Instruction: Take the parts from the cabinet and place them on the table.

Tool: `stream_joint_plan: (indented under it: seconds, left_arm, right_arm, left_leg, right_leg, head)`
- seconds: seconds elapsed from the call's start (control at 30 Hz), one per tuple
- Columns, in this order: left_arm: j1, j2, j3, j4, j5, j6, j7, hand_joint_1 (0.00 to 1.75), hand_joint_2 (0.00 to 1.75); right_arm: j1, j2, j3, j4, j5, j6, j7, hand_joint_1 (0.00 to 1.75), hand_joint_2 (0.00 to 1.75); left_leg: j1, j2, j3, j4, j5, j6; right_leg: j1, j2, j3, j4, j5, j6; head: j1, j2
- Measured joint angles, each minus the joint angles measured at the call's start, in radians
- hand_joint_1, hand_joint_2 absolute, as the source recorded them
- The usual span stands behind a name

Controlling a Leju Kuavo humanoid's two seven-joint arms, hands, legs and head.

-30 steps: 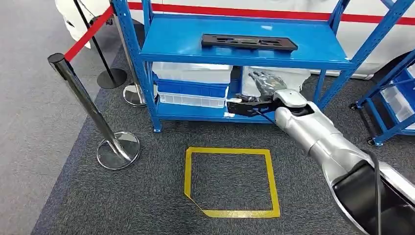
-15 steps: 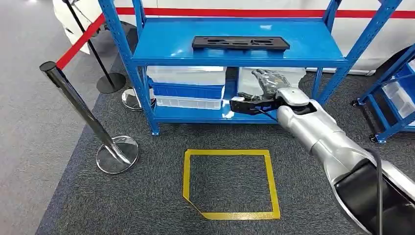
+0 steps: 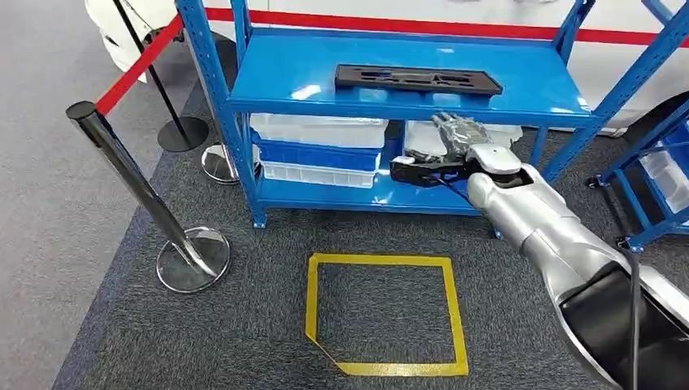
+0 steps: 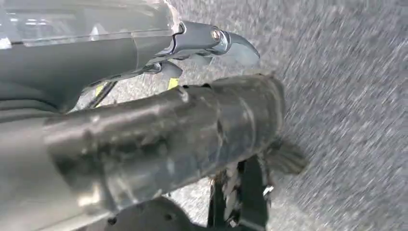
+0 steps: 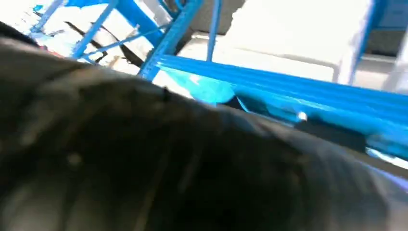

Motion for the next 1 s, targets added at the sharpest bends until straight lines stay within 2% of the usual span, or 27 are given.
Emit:
stream_joint_plan:
  seconds: [0.03, 0.07, 0.1, 0.13, 0.17, 0.2, 0.23, 0.27, 0.3, 0.33, 0.37, 0.4, 0.43, 0.47, 0.5, 0.53, 0.6, 0.63, 0.67, 0.7, 0.73, 0.83, 0.87, 0.9, 0.93, 0.97, 1.0]
  left_arm:
    - [0.0, 0.0, 0.002, 0.0, 0.0, 0.0, 0.0, 0.0, 0.0]
    - [0.001, 0.0, 0.003, 0.0, -0.002, 0.0, 0.0, 0.0, 0.0]
    - [0.001, 0.0, 0.004, 0.0, -0.005, 0.0, 0.0, 0.0, 0.0]
    - [0.003, -0.003, 0.004, 0.0, -0.008, 0.0, 0.0, 0.0, 0.0]
    - [-0.001, -0.005, 0.004, 0.0, -0.011, 0.0, 0.0, 0.0, 0.0]
    - [-0.002, -0.006, 0.005, 0.0, -0.011, -0.005, 0.0, 0.0, 0.0]
    - [-0.002, -0.007, 0.005, 0.0, -0.015, -0.007, -0.003, 0.0, 0.0]
    - [-0.003, -0.008, 0.005, 0.0, -0.02, -0.009, -0.007, 0.0, 0.0]
    - [-0.004, -0.008, 0.005, 0.0, -0.021, -0.011, -0.008, 0.0, 0.0]
    - [-0.004, -0.006, 0.005, 0.0, -0.021, -0.012, -0.009, 0.0, 0.0]
    - [-0.005, -0.006, 0.005, 0.0, -0.021, -0.013, -0.011, 0.0, 0.0]
    - [-0.007, -0.007, 0.005, 0.0, -0.021, -0.015, -0.012, 0.0, 0.0]
    - [-0.006, -0.007, 0.005, 0.0, -0.024, -0.014, -0.016, 0.0, 0.0]
    - [-0.006, -0.007, 0.005, 0.0, -0.026, -0.014, -0.017, 0.0, 0.0]
    - [-0.006, -0.007, 0.005, 0.0, -0.029, -0.014, -0.018, 0.0, 0.0]
    - [-0.006, -0.006, 0.006, 0.0, -0.03, -0.014, -0.018, 0.0, 0.0]
    - [-0.005, -0.005, 0.006, 0.0, -0.033, -0.014, -0.02, 0.0, 0.0]
    - [-0.002, -0.005, 0.007, 0.0, -0.036, -0.014, -0.021, 0.0, 0.0]
    - [-0.003, -0.004, 0.008, 0.0, -0.039, -0.014, -0.021, 0.0, 0.0]
    - [-0.008, -0.004, 0.009, 0.0, -0.041, -0.014, -0.022, 0.0, 0.0]
    - [-0.008, -0.004, 0.01, 0.0, -0.041, -0.014, -0.022, 0.0, 0.0]
    - [-0.008, -0.005, 0.013, 0.0, -0.042, -0.014, -0.023, 0.0, 0.0]
    - [-0.007, -0.005, 0.013, 0.0, -0.042, -0.014, -0.023, 0.0, 0.0]
    - [-0.008, -0.005, 0.013, 0.0, -0.042, -0.014, -0.023, 0.0, 0.0]
    - [-0.01, -0.005, 0.014, 0.0, -0.044, -0.014, -0.023, 0.0, 0.0]
    - [-0.01, -0.005, 0.014, 0.0, -0.048, -0.014, -0.023, 0.0, 0.0]
    - [-0.011, -0.005, 0.014, 0.0, -0.05, -0.014, -0.023, 0.0, 0.0]
  right_arm:
    - [0.0, -0.001, 0.0, 0.002, 0.002, 0.0, 0.0, 0.0, 0.0]
    - [0.0, -0.001, -0.003, 0.003, 0.003, 0.0, 0.0, 0.0, 0.0]
    - [-0.001, -0.003, -0.006, 0.003, 0.005, 0.0, 0.0, 0.0, 0.0]
    - [0.0, -0.004, -0.007, 0.003, 0.006, 0.001, 0.0, 0.0, 0.0]
    - [-0.002, -0.005, -0.008, 0.005, 0.008, 0.001, -0.002, 0.0, 0.0]
    - [-0.006, -0.003, -0.008, 0.006, 0.008, 0.003, -0.002, 0.0, 0.0]
    - [-0.006, -0.003, -0.008, 0.006, 0.009, 0.003, -0.004, 0.0, 0.0]
    - [-0.009, -0.004, -0.009, 0.006, 0.011, 0.003, -0.004, 0.0, 0.0]
    - [-0.012, -0.003, -0.009, 0.005, 0.014, 0.003, -0.005, 0.0, 0.0]
    - [-0.014, 0.003, -0.009, 0.004, 0.018, 0.003, -0.005, 0.0, 0.0]
    - [-0.02, 0.002, -0.01, 0.004, 0.023, 0.003, -0.005, 0.0, 0.0]
    - [-0.021, 0.003, -0.01, 0.004, 0.026, 0.005, -0.004, 0.0, 0.0]
    - [-0.019, 0.007, -0.01, 0.004, 0.026, 0.008, -0.005, 0.0, 0.0]
    - [-0.017, 0.009, -0.01, 0.004, 0.026, 0.008, -0.005, 0.0, 0.0]
    - [-0.014, 0.011, -0.01, 0.004, 0.027, 0.008, -0.005, 0.0, 0.0]
    - [-0.013, 0.012, -0.009, 0.004, 0.029, 0.009, -0.005, 0.0, 0.0]
    - [-0.014, 0.014, -0.01, 0.004, 0.035, 0.011, -0.006, 0.0, 0.0]
    - [-0.014, 0.015, -0.01, 0.004, 0.041, 0.013, -0.009, 0.0, 0.0]
    - [-0.014, 0.017, -0.009, 0.004, 0.045, 0.015, -0.011, 0.0, 0.0]
    - [-0.014, 0.019, -0.009, 0.004, 0.047, 0.017, -0.012, 0.0, 0.0]
    - [-0.011, 0.021, -0.009, 0.002, 0.048, 0.017, -0.013, 0.0, 0.0]
    - [-0.007, 0.026, -0.009, -0.007, 0.054, 0.017, -0.014, 0.0, 0.0]
    - [-0.005, 0.026, -0.009, -0.011, 0.056, 0.016, -0.014, 0.0, 0.0]
    - [-0.007, 0.027, -0.009, -0.013, 0.058, 0.016, -0.016, 0.0, 0.0]
    - [-0.008, 0.027, -0.009, -0.014, 0.061, 0.019, -0.022, 0.0, 0.0]
    - [-0.004, 0.027, -0.009, -0.016, 0.061, 0.026, -0.03, 0.0, 0.0]
    - [0.002, 0.029, -0.009, -0.016, 0.061, 0.031, -0.036, 0.0, 0.0]
  left_leg:
    - [-0.001, 0.0, 0.013, 0.0, -0.009, 0.0]
    - [-0.004, 0.0, 0.028, 0.0, -0.018, -0.002]
    - [-0.006, 0.0, 0.043, -0.001, -0.029, -0.004]
    - [-0.004, 0.0, 0.044, -0.006, -0.039, -0.005]
    - [-0.005, 0.0, 0.056, -0.006, -0.038, -0.011]
    - [-0.002, -0.001, 0.052, -0.007, -0.043, -0.02]
    - [-0.004, 0.001, 0.063, -0.003, -0.043, -0.026]
    - [-0.006, 0.002, 0.072, -0.012, -0.044, -0.028]
    - [-0.008, 0.003, 0.076, -0.013, -0.051, -0.032]
    - [-0.005, 0.004, 0.062, 0.025, -0.048, -0.034]
    - [-0.005, 0.004, 0.025, 0.087, -0.05, -0.036]
    - [-0.002, 0.004, -0.023, 0.162, -0.07, -0.041]
    - [0.001, 0.004, -0.077, 0.235, -0.111, -0.046]
    - [0.002, 0.004, -0.109, 0.27, -0.135, -0.053]
    - [0.002, 0.004, -0.133, 0.279, -0.133, -0.056]
    - [0.003, 0.004, -0.134, 0.244, -0.098, -0.056]
    - [0.005, 0.005, -0.089, 0.093, 0.024, -0.058]
    - [0.005, 0.009, -0.068, 0.014, 0.073, -0.057]
    - [-0.001, 0.01, -0.071, 0.009, 0.036, -0.055]
    - [-0.005, 0.01, -0.065, 0.011, 0.032, -0.041]
    - [-0.005, 0.009, -0.068, 0.008, 0.048, -0.037]
    - [0.0, 0.008, -0.061, 0.004, 0.054, -0.023]
    - [0.004, 0.009, -0.052, -0.004, 0.056, -0.02]
    - [0.004, 0.009, -0.047, -0.007, 0.053, -0.012]
    - [0.004, 0.008, -0.044, -0.007, 0.051, -0.009]
    - [0.004, 0.006, -0.041, -0.007, 0.047, -0.005]
    - [0.004, 0.003, -0.039, -0.006, 0.044, -0.005]
  right_leg:
    - [0.0, 0.0, 0.007, -0.046, 0.043, -0.004]
    - [0.001, 0.0, 0.03, -0.12, 0.1, -0.01]
    - [0.006, 0.0, 0.06, -0.214, 0.17, -0.02]
    - [0.011, 0.001, 0.076, -0.268, 0.203, -0.029]
    - [0.019, 0.0, 0.066, -0.259, 0.177, -0.031]
    - [0.026, 0.0, 0.086, -0.293, 0.181, -0.043]
    - [0.027, -0.003, 0.084, -0.294, 0.18, -0.046]
    - [0.027, -0.005, 0.094, -0.3, 0.175, -0.051]
    - [0.013, -0.001, 0.115, -0.313, 0.181, -0.055]
    - [0.013, -0.002, 0.128, -0.323, 0.18, -0.056]
    - [0.01, -0.004, 0.135, -0.326, 0.176, -0.062]
    - [0.01, -0.004, 0.139, -0.326, 0.17, -0.063]
    - [0.011, -0.004, 0.145, -0.326, 0.161, -0.064]
    - [0.011, -0.002, 0.149, -0.324, 0.157, -0.064]
    - [0.01, 0.0, 0.154, -0.321, 0.15, -0.063]
    - [0.009, 0.001, 0.16, -0.317, 0.141, -0.061]
    - [0.006, 0.001, 0.174, -0.305, 0.123, -0.054]
    - [0.006, 0.0, 0.176, -0.299, 0.112, -0.049]
    - [0.008, 0.001, 0.174, -0.293, 0.109, -0.044]
    - [0.01, 0.002, 0.165, -0.292, 0.109, -0.039]
    - [0.01, 0.0, 0.164, -0.292, 0.106, -0.035]
    - [0.013, 0.001, 0.172, -0.293, 0.1, -0.023]
    - [0.006, 0.0, 0.167, -0.282, 0.088, -0.017]
    - [0.006, 0.0, 0.144, -0.228, 0.059, -0.013]
    - [0.004, 0.0, 0.112, -0.165, 0.032, -0.01]
    - [0.0, 0.0, 0.065, -0.079, 0.002, -0.006]
    - [-0.003, 0.0, 0.025, -0.016, -0.015, -0.002]
  head:
    - [0.0, 0.0]
    - [0.0, 0.0]
    - [0.0, 0.0]
    - [0.0, 0.0]
    - [-0.005, 0.0]
    - [-0.001, 0.0]
    - [-0.002, 0.0]
    - [0.0, 0.0]
    - [-0.002, 0.0]
    - [-0.001, 0.0]
    - [-0.004, 0.0]
    - [-0.003, 0.0]
    - [-0.003, 0.0]
    - [-0.004, 0.0]
    - [-0.003, 0.0]
    - [-0.004, 0.0]
    - [-0.003, 0.0]
    - [-0.003, 0.0]
    - [-0.003, 0.0]
    - [-0.003, 0.0]
    - [-0.002, 0.0]
    - [-0.004, 0.0]
    - [-0.003, 0.0]
    - [-0.003, 0.0]
    - [-0.002, 0.0]
    - [-0.002, 0.0]
    - [-0.003, 0.0]
